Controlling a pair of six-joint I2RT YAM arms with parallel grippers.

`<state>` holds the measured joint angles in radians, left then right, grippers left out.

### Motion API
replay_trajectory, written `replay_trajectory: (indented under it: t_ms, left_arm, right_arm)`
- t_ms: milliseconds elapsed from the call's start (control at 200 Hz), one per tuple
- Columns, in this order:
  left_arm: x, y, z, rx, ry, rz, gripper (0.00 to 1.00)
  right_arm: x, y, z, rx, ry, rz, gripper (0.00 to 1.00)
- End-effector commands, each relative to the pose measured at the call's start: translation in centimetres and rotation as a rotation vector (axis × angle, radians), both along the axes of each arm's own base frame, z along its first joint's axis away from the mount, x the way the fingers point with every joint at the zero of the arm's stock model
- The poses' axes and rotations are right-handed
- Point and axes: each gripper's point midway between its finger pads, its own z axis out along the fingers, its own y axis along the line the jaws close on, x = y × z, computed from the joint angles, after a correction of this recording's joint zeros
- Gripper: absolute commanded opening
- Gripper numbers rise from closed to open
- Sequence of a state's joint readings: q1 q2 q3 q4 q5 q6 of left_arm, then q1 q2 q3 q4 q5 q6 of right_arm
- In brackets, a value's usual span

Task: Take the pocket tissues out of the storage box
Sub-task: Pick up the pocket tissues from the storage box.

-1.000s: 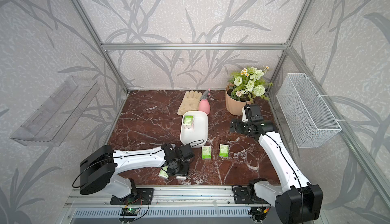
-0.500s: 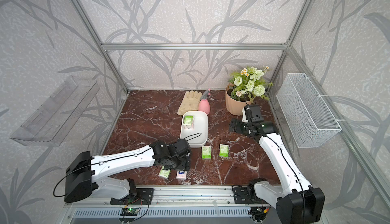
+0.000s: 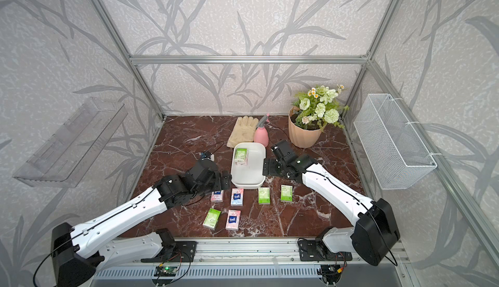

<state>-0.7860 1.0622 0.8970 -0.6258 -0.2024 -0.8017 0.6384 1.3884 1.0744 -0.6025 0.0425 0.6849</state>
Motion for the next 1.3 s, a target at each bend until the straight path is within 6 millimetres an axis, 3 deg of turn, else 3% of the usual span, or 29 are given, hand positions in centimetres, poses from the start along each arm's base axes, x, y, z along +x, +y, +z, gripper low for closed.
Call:
replay_trajectory:
  t_ms: [0, 200, 615, 905, 1295]
  left_arm:
    - [1.9, 2.1, 1.3, 0.035, -0.105, 0.026, 1.00]
    - [2.6, 3.5, 2.2, 0.059, -0.124, 0.006, 1.00]
    - [2.0, 4.4, 0.7, 0.214, -0.100, -0.121, 1.00]
    - [1.8, 4.7, 0.3, 0.246, -0.102, -0.150, 1.00]
    - [2.1, 4.6, 0.1, 0.287, -0.098, -0.184, 1.00]
  right_arm:
    - [2.6, 2.4, 1.7, 0.032, -0.087, -0.051, 0.92]
    - [5.4, 6.2, 0.5, 0.023, -0.091, -0.082, 0.91]
    - [11.3, 12.3, -3.8, -0.055, -0.044, -0.085, 0.87]
    - [13.8, 13.0, -5.6, -0.130, -0.029, -0.133, 0.84]
    - [14.4, 13.9, -8.3, -0.121, 0.056, -0.127, 0.74]
